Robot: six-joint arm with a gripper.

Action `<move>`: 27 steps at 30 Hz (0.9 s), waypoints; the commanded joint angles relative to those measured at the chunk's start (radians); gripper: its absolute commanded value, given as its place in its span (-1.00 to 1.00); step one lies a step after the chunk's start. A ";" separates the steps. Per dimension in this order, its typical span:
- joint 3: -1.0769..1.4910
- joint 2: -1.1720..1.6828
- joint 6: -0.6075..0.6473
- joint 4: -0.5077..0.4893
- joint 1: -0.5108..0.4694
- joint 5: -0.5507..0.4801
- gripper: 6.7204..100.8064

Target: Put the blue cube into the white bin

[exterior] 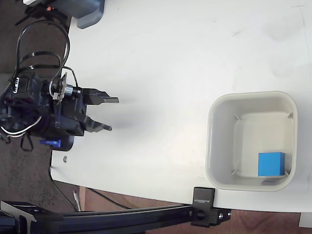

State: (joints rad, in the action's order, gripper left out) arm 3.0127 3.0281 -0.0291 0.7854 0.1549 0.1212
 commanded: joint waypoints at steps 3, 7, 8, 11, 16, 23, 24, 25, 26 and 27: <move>-0.021 0.026 -0.100 -0.005 -0.031 0.124 0.99; -0.021 0.026 -0.074 -0.006 -0.037 0.083 0.99; -0.021 0.026 -0.067 -0.006 -0.035 0.069 0.99; -0.021 0.026 -0.064 -0.006 -0.035 0.064 0.99; -0.021 0.026 -0.063 -0.006 -0.035 0.063 0.99; -0.021 0.026 -0.063 -0.006 -0.035 0.063 0.99; -0.021 0.026 -0.063 -0.006 -0.035 0.063 0.99; -0.021 0.026 -0.063 -0.006 -0.035 0.063 0.99; -0.021 0.026 -0.063 -0.006 -0.035 0.063 0.99; -0.021 0.026 -0.063 -0.006 -0.035 0.063 0.99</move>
State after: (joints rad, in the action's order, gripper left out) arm 3.0127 3.0296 -0.0936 0.7854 0.1243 0.1948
